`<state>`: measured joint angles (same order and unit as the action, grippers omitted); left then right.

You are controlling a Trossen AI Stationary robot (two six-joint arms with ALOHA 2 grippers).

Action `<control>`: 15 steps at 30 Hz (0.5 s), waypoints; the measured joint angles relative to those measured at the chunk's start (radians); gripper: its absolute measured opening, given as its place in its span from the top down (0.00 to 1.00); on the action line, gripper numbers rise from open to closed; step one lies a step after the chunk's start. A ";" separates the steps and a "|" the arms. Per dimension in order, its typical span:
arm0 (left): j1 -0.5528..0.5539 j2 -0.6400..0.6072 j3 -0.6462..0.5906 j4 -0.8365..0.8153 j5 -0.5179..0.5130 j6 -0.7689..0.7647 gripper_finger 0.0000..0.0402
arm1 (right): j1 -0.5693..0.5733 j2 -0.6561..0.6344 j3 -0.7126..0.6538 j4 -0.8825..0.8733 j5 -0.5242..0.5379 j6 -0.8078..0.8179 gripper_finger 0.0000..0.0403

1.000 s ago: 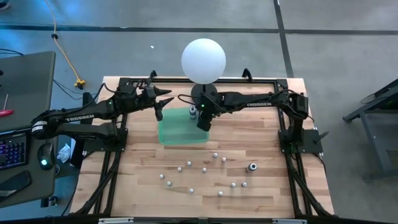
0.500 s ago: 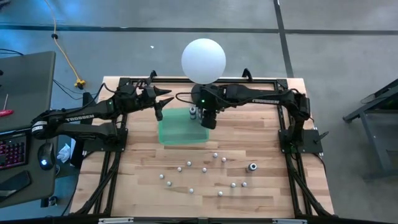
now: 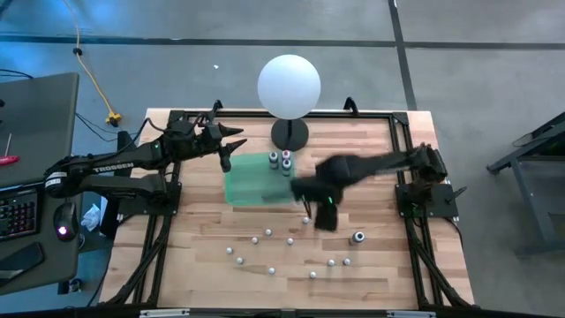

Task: Pick & Place food coloring
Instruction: Put the big black food coloring bottle into the green bin

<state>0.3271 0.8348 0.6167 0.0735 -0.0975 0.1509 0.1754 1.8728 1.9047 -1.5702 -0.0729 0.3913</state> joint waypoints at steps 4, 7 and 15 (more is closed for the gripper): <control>0.000 0.000 0.000 -0.031 0.000 0.000 0.63 | 0.098 -0.019 -0.115 0.009 0.015 0.155 0.65; 0.000 0.000 0.000 -0.051 0.014 0.000 0.63 | 0.155 -0.057 -0.227 0.024 0.013 0.240 0.65; 0.000 0.000 0.000 -0.045 0.108 -0.001 0.63 | 0.250 -0.308 -0.592 0.296 -0.029 0.488 0.69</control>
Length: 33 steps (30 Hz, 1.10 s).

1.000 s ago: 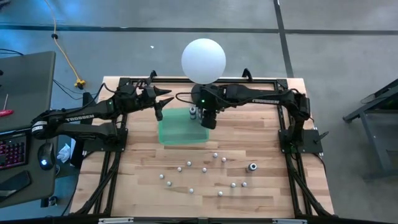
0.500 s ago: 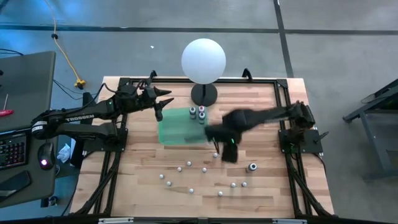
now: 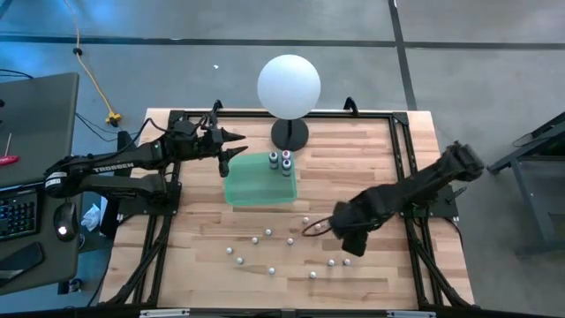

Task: Pick & Place food coloring
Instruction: Put the big black food coloring bottle into the green bin

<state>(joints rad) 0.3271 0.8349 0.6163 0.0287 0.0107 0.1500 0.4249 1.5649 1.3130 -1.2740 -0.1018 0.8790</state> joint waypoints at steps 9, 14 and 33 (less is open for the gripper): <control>0.000 0.000 0.000 0.011 0.062 -0.030 0.63 | 0.030 -0.190 -0.252 0.262 -0.013 0.038 0.75; 0.000 0.000 0.000 0.032 0.062 -0.053 0.63 | 0.030 -0.195 -0.313 0.277 -0.035 0.019 0.75; 0.000 0.000 0.000 0.082 0.058 -0.053 0.63 | 0.036 -0.192 -0.334 0.361 0.017 -0.059 0.81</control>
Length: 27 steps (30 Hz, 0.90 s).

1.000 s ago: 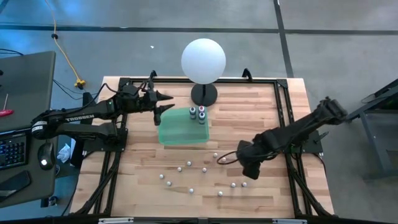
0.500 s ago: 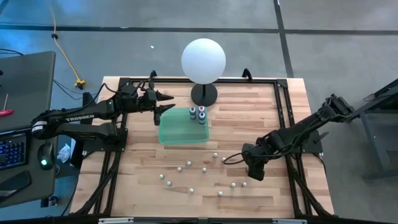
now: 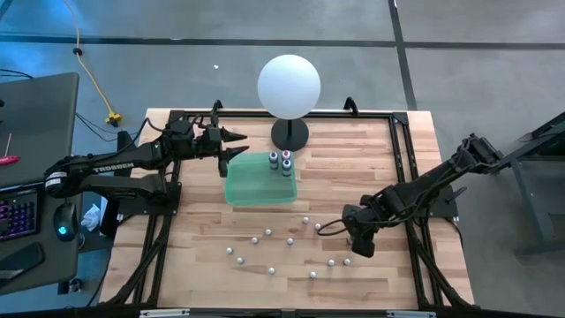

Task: Pick & Place food coloring
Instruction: Put the big black food coloring bottle into the green bin

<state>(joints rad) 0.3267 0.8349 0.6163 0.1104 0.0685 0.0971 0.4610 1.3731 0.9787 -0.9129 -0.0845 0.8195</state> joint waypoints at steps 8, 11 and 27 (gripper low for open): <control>0.000 0.000 0.000 0.000 0.000 0.000 0.63 | -0.006 0.002 0.009 0.011 0.011 -0.109 0.92; 0.000 0.000 0.000 0.000 -0.001 0.001 0.63 | -0.022 0.006 0.033 0.017 0.008 -0.122 0.92; 0.000 0.000 0.000 0.001 -0.001 0.002 0.63 | -0.341 0.015 0.358 0.018 0.034 -0.721 0.91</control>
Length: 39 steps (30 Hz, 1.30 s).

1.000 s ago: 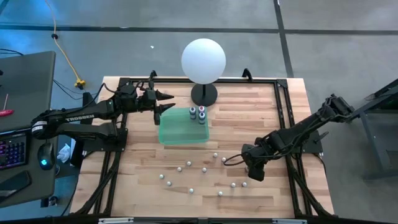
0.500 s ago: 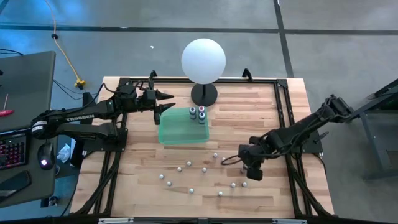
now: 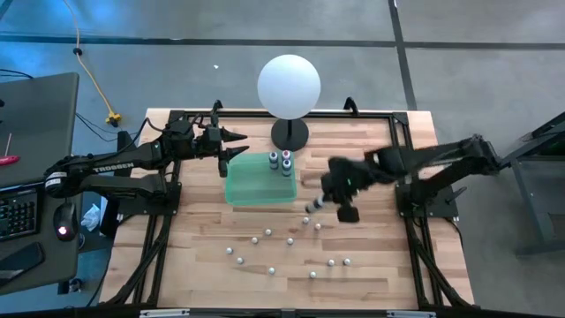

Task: Pick & Place food coloring
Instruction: Put the big black food coloring bottle into the green bin

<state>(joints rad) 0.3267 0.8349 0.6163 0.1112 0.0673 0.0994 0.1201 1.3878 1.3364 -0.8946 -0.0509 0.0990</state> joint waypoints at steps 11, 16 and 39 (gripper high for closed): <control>0.000 0.000 0.000 -0.009 0.000 0.000 0.63 | -0.246 0.315 0.223 -0.028 -0.166 -0.378 0.91; 0.000 0.000 0.000 -0.009 0.000 0.000 0.63 | -0.269 0.484 0.405 -0.076 -0.153 -0.503 0.91; 0.000 0.000 0.000 -0.174 0.000 0.000 0.63 | -0.305 0.848 0.749 -0.205 0.148 -0.811 0.90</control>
<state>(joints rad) 0.3268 0.8349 0.6159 -0.0631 0.0673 0.0990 -0.1846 2.2360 2.0857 -1.0999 0.0975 -0.7123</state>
